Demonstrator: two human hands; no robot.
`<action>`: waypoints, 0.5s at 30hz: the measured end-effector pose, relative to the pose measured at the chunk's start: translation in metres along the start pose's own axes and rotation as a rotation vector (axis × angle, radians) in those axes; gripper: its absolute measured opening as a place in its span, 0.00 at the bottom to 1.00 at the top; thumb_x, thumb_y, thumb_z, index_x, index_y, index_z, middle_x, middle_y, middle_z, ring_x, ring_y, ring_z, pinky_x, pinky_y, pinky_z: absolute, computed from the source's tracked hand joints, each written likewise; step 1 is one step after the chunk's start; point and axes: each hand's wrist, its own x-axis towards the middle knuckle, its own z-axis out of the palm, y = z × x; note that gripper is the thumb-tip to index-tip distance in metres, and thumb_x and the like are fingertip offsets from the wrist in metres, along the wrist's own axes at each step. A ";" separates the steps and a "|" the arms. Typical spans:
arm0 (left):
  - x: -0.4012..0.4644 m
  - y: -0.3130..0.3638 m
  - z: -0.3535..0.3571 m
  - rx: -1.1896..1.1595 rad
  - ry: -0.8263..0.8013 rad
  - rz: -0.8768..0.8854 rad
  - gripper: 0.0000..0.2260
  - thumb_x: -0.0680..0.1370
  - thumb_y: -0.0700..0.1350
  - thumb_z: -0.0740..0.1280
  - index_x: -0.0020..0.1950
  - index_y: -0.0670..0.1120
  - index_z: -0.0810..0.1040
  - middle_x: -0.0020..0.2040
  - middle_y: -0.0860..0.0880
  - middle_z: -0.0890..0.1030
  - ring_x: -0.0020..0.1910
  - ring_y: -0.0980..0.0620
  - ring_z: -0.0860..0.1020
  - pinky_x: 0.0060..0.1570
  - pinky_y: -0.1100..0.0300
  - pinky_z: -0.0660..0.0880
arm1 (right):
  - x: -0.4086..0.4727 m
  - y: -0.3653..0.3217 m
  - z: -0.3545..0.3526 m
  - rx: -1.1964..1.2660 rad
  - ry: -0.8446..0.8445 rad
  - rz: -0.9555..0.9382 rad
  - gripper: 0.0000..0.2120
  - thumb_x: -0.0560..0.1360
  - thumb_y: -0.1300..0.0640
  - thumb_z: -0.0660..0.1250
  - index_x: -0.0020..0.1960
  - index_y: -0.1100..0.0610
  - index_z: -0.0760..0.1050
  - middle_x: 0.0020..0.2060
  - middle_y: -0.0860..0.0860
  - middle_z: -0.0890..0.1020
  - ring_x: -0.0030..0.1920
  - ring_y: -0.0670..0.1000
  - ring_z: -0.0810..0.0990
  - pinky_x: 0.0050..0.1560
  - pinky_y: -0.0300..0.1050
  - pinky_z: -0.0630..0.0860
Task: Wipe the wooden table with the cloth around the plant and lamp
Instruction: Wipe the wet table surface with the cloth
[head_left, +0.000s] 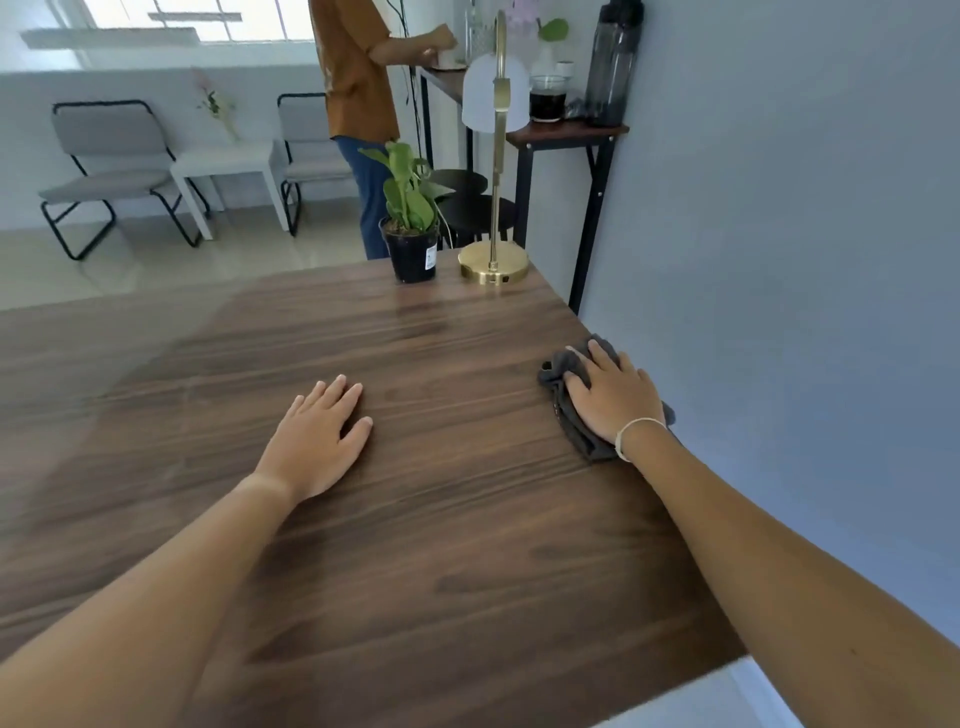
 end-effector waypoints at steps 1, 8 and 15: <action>0.006 0.002 0.000 0.002 0.004 -0.021 0.24 0.80 0.52 0.53 0.75 0.47 0.56 0.78 0.48 0.53 0.77 0.47 0.49 0.75 0.53 0.46 | 0.021 -0.004 0.000 0.006 -0.011 -0.009 0.23 0.80 0.45 0.45 0.75 0.43 0.52 0.77 0.47 0.53 0.75 0.58 0.53 0.73 0.56 0.55; 0.016 0.006 0.002 0.006 0.046 -0.094 0.24 0.80 0.51 0.54 0.75 0.47 0.57 0.78 0.49 0.54 0.77 0.49 0.50 0.75 0.55 0.46 | 0.057 -0.086 0.016 0.015 -0.128 -0.372 0.24 0.80 0.44 0.46 0.76 0.45 0.51 0.78 0.47 0.52 0.77 0.57 0.48 0.75 0.54 0.44; 0.022 0.002 -0.004 -0.018 0.050 -0.162 0.23 0.80 0.50 0.55 0.75 0.46 0.58 0.77 0.48 0.55 0.77 0.49 0.51 0.75 0.56 0.48 | 0.028 -0.025 0.006 -0.003 -0.107 -0.556 0.23 0.80 0.44 0.47 0.75 0.42 0.55 0.76 0.44 0.56 0.76 0.53 0.52 0.74 0.51 0.48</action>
